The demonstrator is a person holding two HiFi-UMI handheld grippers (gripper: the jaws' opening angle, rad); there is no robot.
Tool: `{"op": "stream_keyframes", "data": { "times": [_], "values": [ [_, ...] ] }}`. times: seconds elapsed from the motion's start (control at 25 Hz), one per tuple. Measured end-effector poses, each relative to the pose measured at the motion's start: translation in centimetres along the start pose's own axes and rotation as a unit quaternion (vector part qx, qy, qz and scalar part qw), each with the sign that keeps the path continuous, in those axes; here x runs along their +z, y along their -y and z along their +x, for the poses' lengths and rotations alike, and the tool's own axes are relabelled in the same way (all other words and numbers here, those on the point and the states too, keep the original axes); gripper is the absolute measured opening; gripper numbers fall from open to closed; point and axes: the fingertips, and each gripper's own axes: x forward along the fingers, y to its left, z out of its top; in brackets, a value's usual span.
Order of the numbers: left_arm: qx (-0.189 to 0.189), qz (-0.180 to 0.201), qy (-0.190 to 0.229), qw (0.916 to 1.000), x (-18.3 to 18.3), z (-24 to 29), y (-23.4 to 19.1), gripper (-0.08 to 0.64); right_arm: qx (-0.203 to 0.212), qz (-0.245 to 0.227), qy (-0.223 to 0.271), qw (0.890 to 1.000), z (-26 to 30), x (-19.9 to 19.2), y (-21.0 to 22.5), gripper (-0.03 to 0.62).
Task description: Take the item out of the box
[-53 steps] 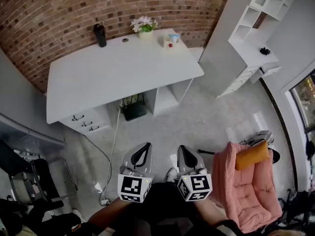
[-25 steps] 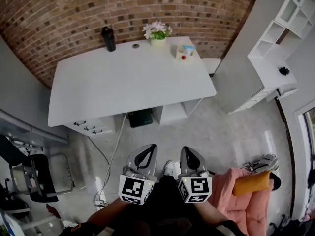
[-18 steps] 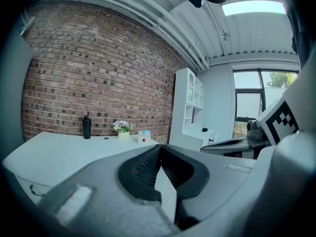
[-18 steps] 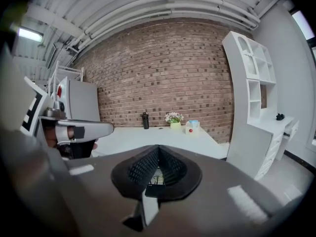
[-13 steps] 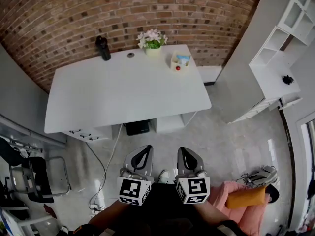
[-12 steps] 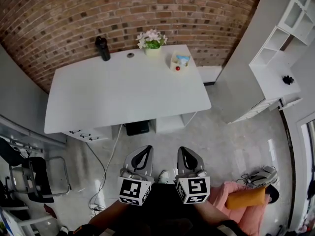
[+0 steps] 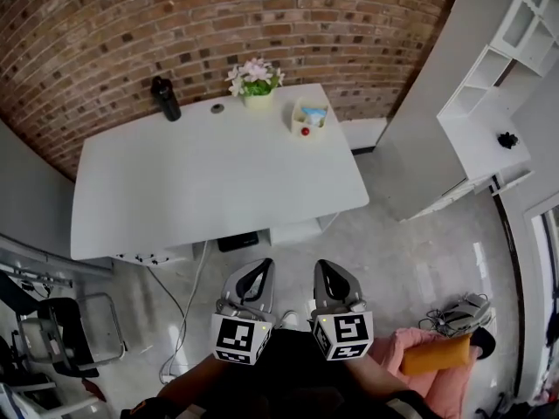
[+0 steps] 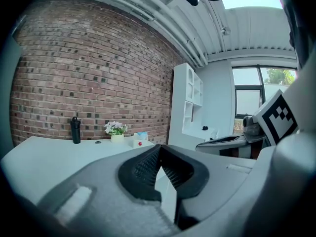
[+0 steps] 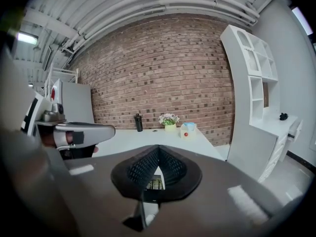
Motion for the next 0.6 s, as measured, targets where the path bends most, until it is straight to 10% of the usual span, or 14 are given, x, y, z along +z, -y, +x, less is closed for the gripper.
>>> {"op": "stream_keyframes", "data": {
  "times": [0.6],
  "values": [
    [-0.07,0.021,-0.001,0.9973,3.8,13.0,-6.8,0.005,-0.058,0.011,-0.002,0.998,11.9,4.5,4.1,0.002]
  ]
}}
